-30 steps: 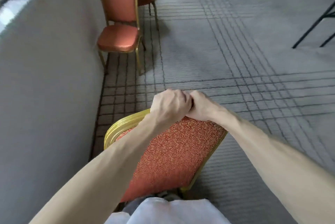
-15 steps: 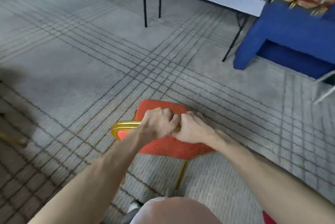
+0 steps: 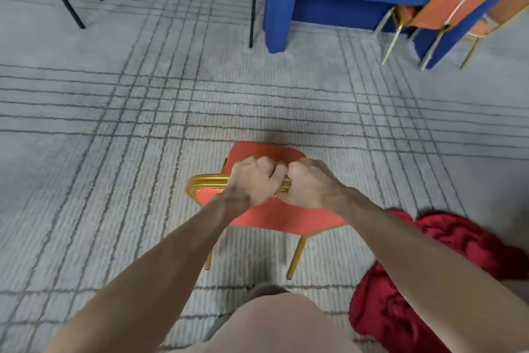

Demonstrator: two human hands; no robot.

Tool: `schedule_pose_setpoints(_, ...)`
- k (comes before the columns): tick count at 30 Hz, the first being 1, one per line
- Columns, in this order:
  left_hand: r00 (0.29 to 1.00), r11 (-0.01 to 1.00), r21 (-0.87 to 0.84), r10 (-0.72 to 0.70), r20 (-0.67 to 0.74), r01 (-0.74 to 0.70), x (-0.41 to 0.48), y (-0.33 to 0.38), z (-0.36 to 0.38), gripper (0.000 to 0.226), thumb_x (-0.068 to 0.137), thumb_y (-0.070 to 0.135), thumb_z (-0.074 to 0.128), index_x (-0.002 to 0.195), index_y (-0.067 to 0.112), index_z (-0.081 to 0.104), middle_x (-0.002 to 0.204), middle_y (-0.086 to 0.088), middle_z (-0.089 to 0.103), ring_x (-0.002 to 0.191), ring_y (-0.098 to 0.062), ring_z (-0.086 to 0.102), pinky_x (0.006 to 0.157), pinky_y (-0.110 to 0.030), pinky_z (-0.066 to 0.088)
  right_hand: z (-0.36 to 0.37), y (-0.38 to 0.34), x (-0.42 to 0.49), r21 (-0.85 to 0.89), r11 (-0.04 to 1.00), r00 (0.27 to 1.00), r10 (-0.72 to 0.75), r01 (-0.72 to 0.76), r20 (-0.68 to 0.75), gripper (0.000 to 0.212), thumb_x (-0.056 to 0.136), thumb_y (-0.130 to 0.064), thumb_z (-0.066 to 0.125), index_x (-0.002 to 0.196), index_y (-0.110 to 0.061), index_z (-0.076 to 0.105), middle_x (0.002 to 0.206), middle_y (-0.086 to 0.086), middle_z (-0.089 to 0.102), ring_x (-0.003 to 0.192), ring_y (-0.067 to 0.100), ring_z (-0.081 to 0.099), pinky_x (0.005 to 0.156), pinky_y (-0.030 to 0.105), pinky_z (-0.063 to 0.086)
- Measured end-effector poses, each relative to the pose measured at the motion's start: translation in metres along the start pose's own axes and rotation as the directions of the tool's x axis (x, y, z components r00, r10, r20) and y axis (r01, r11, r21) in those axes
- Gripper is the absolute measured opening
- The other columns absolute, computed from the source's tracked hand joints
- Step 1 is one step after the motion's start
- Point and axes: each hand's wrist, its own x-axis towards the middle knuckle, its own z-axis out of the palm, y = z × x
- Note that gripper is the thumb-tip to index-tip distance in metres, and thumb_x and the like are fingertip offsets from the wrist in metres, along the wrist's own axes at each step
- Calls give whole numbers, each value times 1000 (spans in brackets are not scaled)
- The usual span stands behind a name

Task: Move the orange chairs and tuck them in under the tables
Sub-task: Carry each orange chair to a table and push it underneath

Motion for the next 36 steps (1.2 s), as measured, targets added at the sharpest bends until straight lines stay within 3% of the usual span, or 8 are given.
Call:
schedule_pose_setpoints(3,996,998,1,68,-59,-68,28,16,0,49,104,44,32,93,17,71,97,-5,73,99,-30,63,87,-35,44,-8,26,1,78,991,993,110,-106,-40,28,84,-47,65,90,-20,63,85,2,63,86,27,62,75,34,50)
schedule_pose_setpoints(6,994,998,23,56,-92,-54,74,9,-14,56,102,48,32,79,17,71,85,-5,73,92,-28,64,80,-33,42,-27,31,37,70,996,976,74,-61,-206,27,85,-48,63,96,-23,65,90,1,65,88,25,63,75,33,48)
schedule_pose_setpoints(11,981,998,-6,67,-182,-69,158,-8,-43,54,101,47,34,55,23,46,75,-8,71,84,-31,64,74,-33,38,-82,59,109,23,999,965,37,-32,-260,30,87,-52,57,97,-24,62,89,2,62,85,28,61,73,34,49)
schedule_pose_setpoints(15,975,1000,-14,23,-219,-26,237,7,-57,58,100,54,33,60,21,59,71,-6,69,84,-29,65,74,-33,39,-130,102,160,83,996,955,36,-12,-296,34,86,-56,59,90,-22,61,85,2,61,80,27,58,72,34,49)
schedule_pose_setpoints(20,985,998,-59,26,-172,-36,322,5,-82,56,101,52,36,52,27,44,58,0,57,76,-29,62,70,-35,40,-179,138,224,136,990,951,13,31,-310,32,89,-53,58,92,-21,60,87,2,61,83,27,61,72,33,49)
schedule_pose_setpoints(27,975,999,6,-29,-219,31,414,16,-81,54,102,48,36,72,17,69,81,-14,70,89,-36,63,73,-36,39,-221,187,287,185,981,955,-8,65,-295,28,89,-49,59,90,-22,61,86,1,62,82,27,61,71,33,49)
schedule_pose_setpoints(33,968,994,21,-99,-229,106,488,16,-83,52,101,51,34,67,23,61,88,-19,68,95,-39,60,77,-40,41,-254,220,343,215,974,967,-18,75,-253,28,89,-50,60,90,-22,62,84,-1,63,81,25,61,70,32,49)
schedule_pose_setpoints(36,968,993,37,-104,-227,115,526,11,-82,55,100,52,33,75,19,70,88,-18,69,94,-38,62,76,-40,41,-267,237,376,241,968,975,-14,69,-224,28,88,-49,60,91,-21,63,85,0,63,83,25,62,72,33,50)
